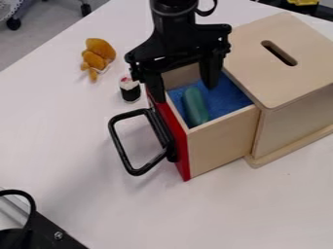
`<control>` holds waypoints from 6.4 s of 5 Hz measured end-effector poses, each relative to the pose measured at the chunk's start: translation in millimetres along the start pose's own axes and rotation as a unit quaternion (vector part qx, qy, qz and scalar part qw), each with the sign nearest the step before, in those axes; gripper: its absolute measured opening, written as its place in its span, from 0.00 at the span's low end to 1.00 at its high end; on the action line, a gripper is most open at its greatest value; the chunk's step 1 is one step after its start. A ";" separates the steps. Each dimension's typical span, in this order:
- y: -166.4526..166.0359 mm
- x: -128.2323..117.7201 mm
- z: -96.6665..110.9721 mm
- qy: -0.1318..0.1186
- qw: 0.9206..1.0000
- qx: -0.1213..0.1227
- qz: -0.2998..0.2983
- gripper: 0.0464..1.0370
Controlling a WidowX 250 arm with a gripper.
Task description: Put out the objects of the drawer
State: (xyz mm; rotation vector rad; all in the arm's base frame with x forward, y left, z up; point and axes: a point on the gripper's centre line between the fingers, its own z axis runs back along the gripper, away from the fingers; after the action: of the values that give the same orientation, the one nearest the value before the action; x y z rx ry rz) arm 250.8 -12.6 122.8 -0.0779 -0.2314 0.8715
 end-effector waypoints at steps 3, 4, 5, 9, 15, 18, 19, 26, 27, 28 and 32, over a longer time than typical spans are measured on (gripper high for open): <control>6.8 1.7 1.1 0.024 0.993 0.011 -0.118 0.96; 5.9 6.9 2.5 0.019 0.982 0.018 -0.187 0.96; 1.0 9.8 -8.4 0.030 0.969 0.024 -0.245 0.96; -29.3 19.7 -53.9 0.015 0.917 -0.010 -0.398 0.96; -19.8 10.2 -80.6 0.036 0.906 0.026 -0.421 0.43; -21.9 17.0 -24.1 0.003 0.915 0.025 -0.402 0.42; -17.6 22.0 -7.7 0.001 0.922 0.030 -0.386 0.42; -8.1 192.5 -110.0 0.024 0.970 0.093 -0.222 0.42; -8.8 193.2 -137.1 0.040 0.968 0.097 -0.227 0.42; -8.7 191.1 -152.6 0.054 0.967 0.096 -0.231 0.42; -8.6 186.0 -151.1 0.068 0.967 0.095 -0.226 0.96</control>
State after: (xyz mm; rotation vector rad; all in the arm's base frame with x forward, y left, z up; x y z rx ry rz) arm 407.8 128.3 8.8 0.0925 -0.0307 0.4271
